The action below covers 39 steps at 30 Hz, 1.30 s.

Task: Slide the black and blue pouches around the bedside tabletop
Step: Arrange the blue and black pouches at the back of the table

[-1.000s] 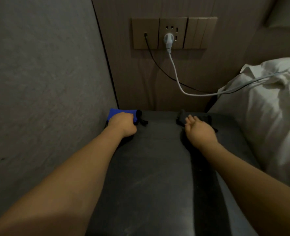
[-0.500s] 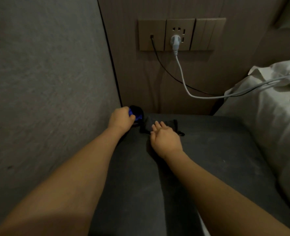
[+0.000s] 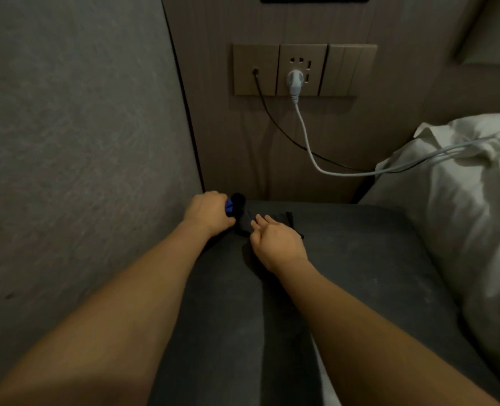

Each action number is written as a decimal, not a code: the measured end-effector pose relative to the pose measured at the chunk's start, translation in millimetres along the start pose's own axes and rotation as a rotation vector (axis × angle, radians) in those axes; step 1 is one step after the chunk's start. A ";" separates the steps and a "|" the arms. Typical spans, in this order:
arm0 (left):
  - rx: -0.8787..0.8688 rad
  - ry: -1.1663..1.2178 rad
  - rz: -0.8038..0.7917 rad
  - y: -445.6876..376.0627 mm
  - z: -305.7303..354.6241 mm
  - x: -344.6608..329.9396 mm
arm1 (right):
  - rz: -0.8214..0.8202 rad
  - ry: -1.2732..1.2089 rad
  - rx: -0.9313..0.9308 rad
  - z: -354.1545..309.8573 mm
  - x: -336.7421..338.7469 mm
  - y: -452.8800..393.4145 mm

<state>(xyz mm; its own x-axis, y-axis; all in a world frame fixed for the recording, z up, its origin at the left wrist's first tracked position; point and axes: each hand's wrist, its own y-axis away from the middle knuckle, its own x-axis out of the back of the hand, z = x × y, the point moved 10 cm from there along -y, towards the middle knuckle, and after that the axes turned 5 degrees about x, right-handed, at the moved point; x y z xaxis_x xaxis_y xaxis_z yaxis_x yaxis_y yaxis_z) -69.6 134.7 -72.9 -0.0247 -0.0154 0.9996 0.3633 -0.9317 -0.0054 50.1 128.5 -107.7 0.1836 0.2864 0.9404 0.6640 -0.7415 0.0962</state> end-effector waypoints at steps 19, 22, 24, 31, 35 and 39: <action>0.617 1.158 0.010 -0.2 -82.6 -32.4 | 0.058 -0.020 0.059 -68.3 -24.7 -22.0; 0.513 0.931 -0.035 -9.3 -73.7 -19.3 | 0.055 0.024 0.065 -73.7 -27.9 -18.3; 0.462 0.761 -0.032 -12.3 -67.8 -10.1 | 0.037 0.027 0.075 -79.1 -31.5 -13.8; 0.272 0.314 0.048 -11.8 -26.6 9.9 | 0.050 0.033 0.196 -90.2 -30.2 -1.5; 0.202 0.070 0.026 -8.5 -2.8 2.5 | 0.072 -0.055 0.282 -86.7 -31.4 13.1; 0.167 -0.087 0.048 -0.9 8.5 -2.2 | 0.116 -0.091 0.270 -75.5 -24.6 17.1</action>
<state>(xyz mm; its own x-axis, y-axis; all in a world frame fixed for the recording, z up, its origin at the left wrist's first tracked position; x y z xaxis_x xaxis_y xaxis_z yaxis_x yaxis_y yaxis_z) -61.9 138.6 -74.8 0.0739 -0.0200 0.9971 0.5117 -0.8574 -0.0551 2.2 63.0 -104.6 0.3257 0.2716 0.9056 0.8011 -0.5880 -0.1118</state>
